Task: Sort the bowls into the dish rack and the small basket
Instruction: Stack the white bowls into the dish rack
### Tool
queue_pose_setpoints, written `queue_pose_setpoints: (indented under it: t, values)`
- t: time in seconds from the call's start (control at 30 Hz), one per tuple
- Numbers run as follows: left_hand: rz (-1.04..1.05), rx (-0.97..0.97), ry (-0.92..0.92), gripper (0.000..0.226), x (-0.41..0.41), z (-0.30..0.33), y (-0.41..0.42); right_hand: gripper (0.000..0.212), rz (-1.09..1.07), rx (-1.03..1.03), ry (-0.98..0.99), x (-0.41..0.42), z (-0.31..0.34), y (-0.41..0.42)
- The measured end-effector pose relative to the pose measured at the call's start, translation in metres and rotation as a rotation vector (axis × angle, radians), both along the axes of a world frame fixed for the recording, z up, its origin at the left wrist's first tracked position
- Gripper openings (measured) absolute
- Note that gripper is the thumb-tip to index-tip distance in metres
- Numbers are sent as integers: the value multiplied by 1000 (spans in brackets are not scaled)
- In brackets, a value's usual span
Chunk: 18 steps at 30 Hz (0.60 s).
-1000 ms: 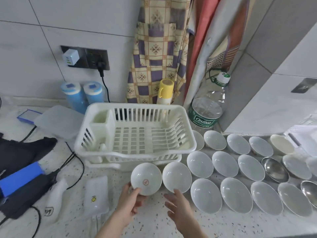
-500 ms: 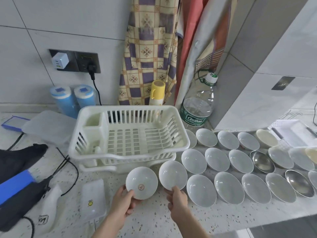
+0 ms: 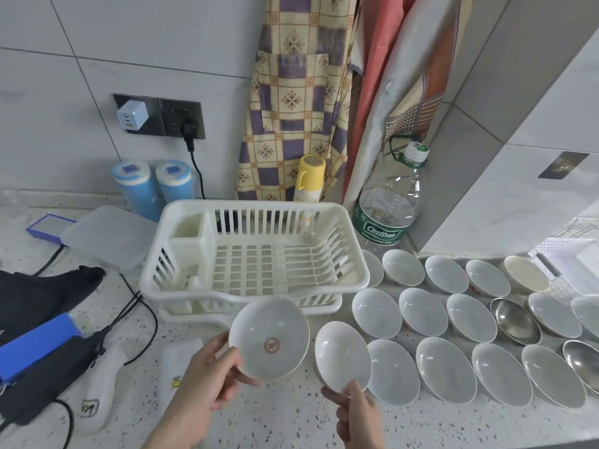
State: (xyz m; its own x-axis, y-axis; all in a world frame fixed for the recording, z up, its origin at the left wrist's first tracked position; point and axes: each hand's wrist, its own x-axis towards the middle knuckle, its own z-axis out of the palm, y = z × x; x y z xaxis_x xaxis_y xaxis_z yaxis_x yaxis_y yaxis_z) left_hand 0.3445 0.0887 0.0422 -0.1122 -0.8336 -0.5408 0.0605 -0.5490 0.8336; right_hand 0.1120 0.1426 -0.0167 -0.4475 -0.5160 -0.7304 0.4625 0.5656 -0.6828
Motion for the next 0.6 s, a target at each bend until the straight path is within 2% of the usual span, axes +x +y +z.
queue_pose_setpoints:
  t: [0.23,0.5,0.6]
  values:
    - [110,-124,24,38,3,26,-33,13,25,-195,111,-13,44,-8]
    - [183,-169,-53,27,9,39,-87,31,158,-363,275,-21,86,-55]
    - [191,-193,-131,28,12,43,-114,22,209,-394,254,-22,95,-85]
